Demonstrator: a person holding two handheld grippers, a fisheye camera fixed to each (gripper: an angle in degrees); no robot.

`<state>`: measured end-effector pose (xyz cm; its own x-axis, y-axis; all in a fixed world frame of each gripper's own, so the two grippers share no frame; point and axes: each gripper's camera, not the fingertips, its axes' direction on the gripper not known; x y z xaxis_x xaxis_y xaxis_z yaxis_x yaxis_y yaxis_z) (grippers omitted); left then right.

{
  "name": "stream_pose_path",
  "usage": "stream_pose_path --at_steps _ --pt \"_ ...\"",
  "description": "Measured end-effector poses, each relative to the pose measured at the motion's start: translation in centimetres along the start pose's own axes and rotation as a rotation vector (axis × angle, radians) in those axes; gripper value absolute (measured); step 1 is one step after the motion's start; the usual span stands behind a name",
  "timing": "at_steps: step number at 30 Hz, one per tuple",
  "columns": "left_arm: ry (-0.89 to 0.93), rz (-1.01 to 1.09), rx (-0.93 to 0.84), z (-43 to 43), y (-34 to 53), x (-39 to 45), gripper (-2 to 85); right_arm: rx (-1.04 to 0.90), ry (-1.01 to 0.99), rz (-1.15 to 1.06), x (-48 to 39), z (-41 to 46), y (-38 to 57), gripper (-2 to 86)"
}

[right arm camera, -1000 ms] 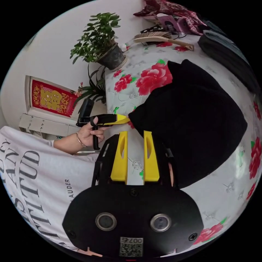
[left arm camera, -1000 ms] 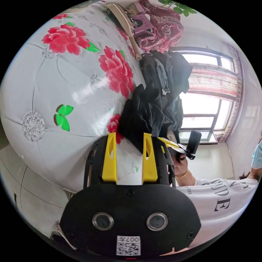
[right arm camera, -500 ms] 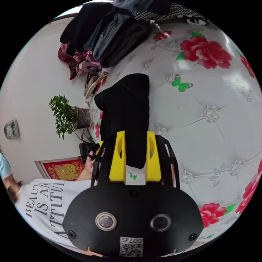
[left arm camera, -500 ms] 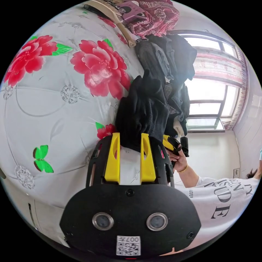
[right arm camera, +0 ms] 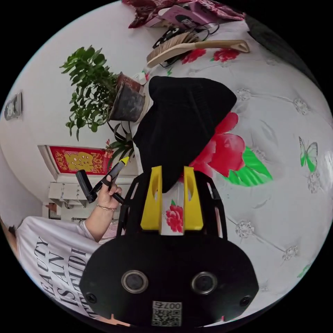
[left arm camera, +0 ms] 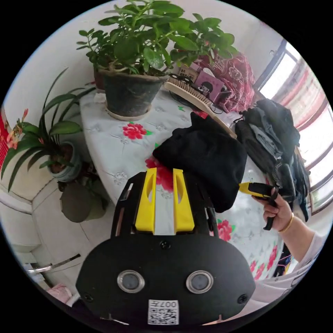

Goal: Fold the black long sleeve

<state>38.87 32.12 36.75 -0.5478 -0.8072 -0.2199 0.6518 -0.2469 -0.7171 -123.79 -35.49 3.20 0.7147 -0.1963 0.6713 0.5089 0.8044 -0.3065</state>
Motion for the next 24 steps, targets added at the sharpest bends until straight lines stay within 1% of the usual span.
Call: stream_pose_path --at_steps 2,3,5,6,8,9,11,13,17,19,22,24 --pt "-0.061 0.154 -0.03 -1.2 1.2 3.0 6.4 -0.017 0.119 -0.052 -1.3 0.4 2.2 6.1" --pt "-0.064 0.199 -0.043 -1.3 1.6 4.0 6.3 -0.023 0.158 -0.062 -1.5 0.4 3.0 5.9" --pt "-0.039 0.398 -0.104 -1.0 3.6 9.1 5.9 -0.057 0.329 -0.095 -1.9 0.3 7.7 5.4" --pt "-0.031 0.451 -0.119 -0.9 4.2 10.6 5.7 -0.067 0.378 -0.098 -2.0 0.3 9.1 5.3" --pt "0.011 0.654 -0.169 -0.2 7.0 17.0 4.7 -0.109 0.563 -0.094 -2.3 0.0 15.2 4.9" --pt "0.021 0.703 -0.181 0.0 7.7 18.6 4.3 -0.125 0.605 -0.09 -2.3 0.0 16.8 4.8" --pt "0.058 0.858 -0.215 0.3 10.6 24.6 1.5 -0.185 0.776 -0.053 -2.4 0.2 23.1 4.1" --pt "0.093 0.939 -0.239 0.0 12.6 28.4 0.2 -0.209 0.86 -0.005 -2.4 0.6 27.5 3.3" --pt "0.146 1.096 -0.271 -1.5 17.0 34.7 -0.8 -0.239 0.881 0.138 -0.9 2.8 35.4 1.5" --pt "0.14 1.121 -0.316 -1.7 18.5 36.6 -0.9 -0.277 0.862 0.166 0.4 4.9 37.5 1.1" --pt "0.109 1.142 -0.389 -1.9 20.9 39.2 -1.0 -0.137 0.885 0.074 0.2 7.0 40.4 1.1" --pt "0.067 1.151 -0.422 -1.8 22.4 40.5 -1.0 -0.058 0.864 0.075 0.5 7.5 41.7 1.4"
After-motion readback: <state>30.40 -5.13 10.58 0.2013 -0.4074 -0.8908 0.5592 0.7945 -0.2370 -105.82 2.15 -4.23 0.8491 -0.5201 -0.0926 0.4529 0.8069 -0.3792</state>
